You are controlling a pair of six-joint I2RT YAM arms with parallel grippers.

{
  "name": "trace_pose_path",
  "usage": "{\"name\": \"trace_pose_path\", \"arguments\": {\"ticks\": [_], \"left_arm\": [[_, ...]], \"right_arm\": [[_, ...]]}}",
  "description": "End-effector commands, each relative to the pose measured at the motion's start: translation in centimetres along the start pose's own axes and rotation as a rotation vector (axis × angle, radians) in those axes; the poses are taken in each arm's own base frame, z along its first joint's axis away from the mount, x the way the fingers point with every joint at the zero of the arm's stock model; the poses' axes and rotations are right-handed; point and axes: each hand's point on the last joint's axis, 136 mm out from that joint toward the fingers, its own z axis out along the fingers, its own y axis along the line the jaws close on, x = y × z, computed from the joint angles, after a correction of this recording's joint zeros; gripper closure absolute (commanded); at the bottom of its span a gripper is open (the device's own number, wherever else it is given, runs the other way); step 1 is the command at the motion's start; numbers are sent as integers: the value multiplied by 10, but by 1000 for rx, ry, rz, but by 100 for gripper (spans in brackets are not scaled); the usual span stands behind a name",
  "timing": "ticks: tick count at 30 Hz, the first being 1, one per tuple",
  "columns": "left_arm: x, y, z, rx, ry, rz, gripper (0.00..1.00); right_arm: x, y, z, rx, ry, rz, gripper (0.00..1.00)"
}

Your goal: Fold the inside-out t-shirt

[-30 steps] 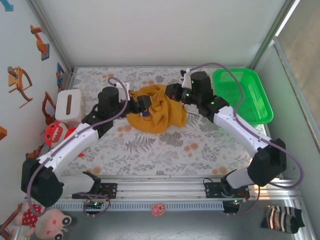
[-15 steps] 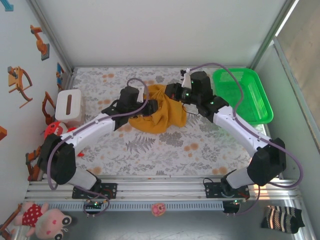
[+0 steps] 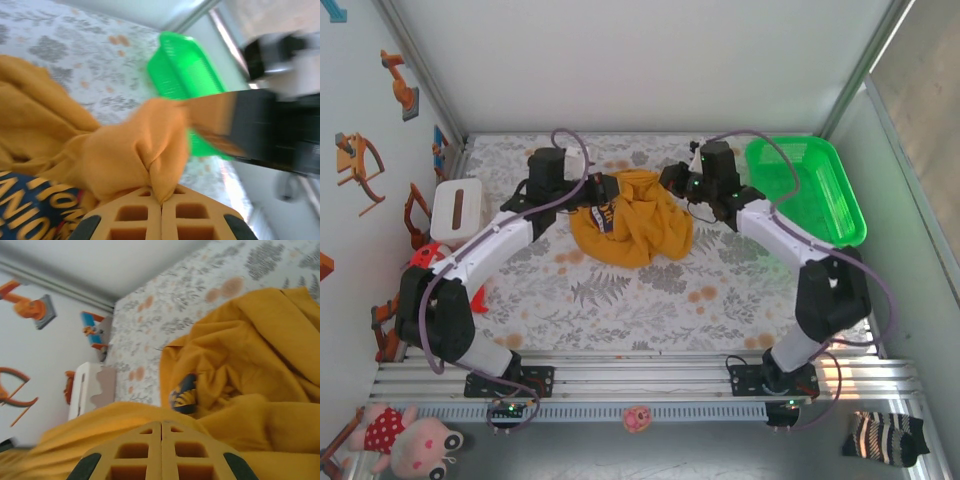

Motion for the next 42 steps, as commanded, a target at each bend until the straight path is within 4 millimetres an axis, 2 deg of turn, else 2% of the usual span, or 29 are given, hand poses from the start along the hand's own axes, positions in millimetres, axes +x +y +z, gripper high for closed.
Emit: {"name": "trace_pose_path", "arguments": {"ticks": [1, 2, 3, 6, 11, 14, 19, 22, 26, 28, 29, 30, 31, 32, 35, 38, 41, 42], "left_arm": [[-5, -54, -13, 306, 59, 0, 100], [-7, -56, -15, 337, 63, -16, 100], [-8, -56, -15, 353, 64, -27, 100], [-12, -54, -16, 368, 59, -40, 100], [-15, -50, -16, 376, 62, -46, 100], [-18, -48, -18, 373, 54, -48, 100], [-22, -48, -20, 373, 48, -47, 100], [-22, -48, -20, 373, 48, -47, 100], [-22, -47, -20, 368, 51, -53, 100], [-20, -45, -19, 364, 57, -62, 100], [-20, -43, -19, 361, 58, -64, 100], [-19, -40, -19, 354, 56, -71, 100], [-20, -33, -19, 344, 53, -84, 100], [-21, -26, -20, 334, 45, -99, 100], [-30, 7, -22, 270, 2, -160, 100], [-44, 45, -24, 215, -49, -243, 100], [-59, 69, -22, 197, -80, -299, 88], [-63, 74, -20, 195, -83, -308, 79]], "right_arm": [[-14, 2, 17, -40, -1, 16, 73], [-11, 5, 18, -56, 20, 6, 65], [-8, 7, 15, -57, 34, -2, 63], [-1, 11, -8, -49, 23, -46, 59], [12, 20, -59, -4, -2, -140, 54], [18, 27, -71, 1, -1, -176, 50], [28, 32, -58, 7, 35, -214, 49], [28, 34, -41, 6, 50, -222, 48], [15, 36, -9, -4, 47, -247, 48], [9, 42, 8, -27, 66, -257, 54], [8, 44, 15, -39, 78, -260, 63], [9, 47, 18, -52, 91, -259, 74], [8, 50, 18, -68, 97, -260, 96], [9, 53, 14, -81, 101, -263, 100], [15, 64, -6, -126, 104, -273, 100], [26, 82, -34, -206, 113, -277, 100], [36, 107, -60, -351, 115, -269, 100], [39, 114, -66, -402, 114, -265, 100]]}}
